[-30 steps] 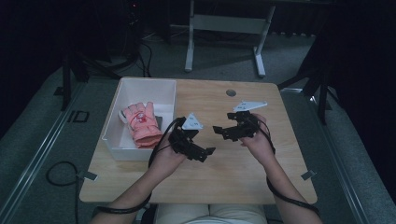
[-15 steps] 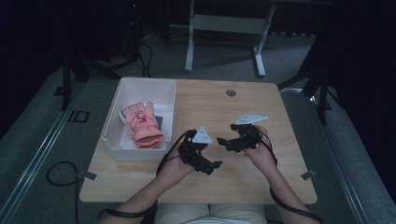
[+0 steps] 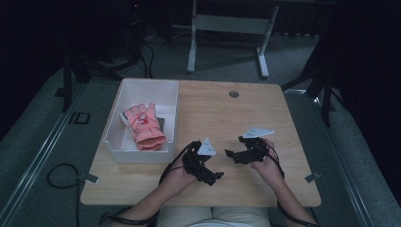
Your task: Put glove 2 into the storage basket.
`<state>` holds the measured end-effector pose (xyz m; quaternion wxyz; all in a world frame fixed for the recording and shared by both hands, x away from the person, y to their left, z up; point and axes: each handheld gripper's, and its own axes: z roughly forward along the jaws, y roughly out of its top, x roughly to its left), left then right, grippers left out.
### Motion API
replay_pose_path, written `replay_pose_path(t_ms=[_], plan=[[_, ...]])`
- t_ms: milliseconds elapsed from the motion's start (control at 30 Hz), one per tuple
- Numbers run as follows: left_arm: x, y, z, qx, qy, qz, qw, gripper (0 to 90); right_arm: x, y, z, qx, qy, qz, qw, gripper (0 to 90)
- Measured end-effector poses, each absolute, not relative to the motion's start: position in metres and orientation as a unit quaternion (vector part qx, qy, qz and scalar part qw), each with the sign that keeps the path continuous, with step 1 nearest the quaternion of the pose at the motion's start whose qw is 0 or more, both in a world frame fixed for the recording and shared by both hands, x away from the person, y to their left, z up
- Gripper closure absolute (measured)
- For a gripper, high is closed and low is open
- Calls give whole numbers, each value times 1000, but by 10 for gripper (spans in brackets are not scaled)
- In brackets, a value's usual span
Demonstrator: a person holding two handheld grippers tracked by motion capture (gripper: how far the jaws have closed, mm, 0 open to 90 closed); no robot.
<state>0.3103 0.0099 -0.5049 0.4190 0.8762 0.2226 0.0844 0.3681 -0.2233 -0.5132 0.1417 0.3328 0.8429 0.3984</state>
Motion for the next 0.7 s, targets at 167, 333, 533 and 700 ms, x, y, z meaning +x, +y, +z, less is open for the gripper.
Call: replay_pose_path(t_ms=[167, 333, 533, 700], plan=[[306, 8, -515, 876, 220, 82, 420, 4, 364, -234, -524, 338, 841, 399, 139, 146], [303, 8, -528, 879, 223, 81, 413, 4, 357, -244, -531, 344, 835, 405, 145, 145], [301, 11, -540, 873, 236, 65, 421, 4, 351, -256, -538, 347, 833, 402, 155, 144], [300, 14, -548, 875, 237, 66, 418, 4, 347, -268, -543, 354, 829, 400, 163, 143]])
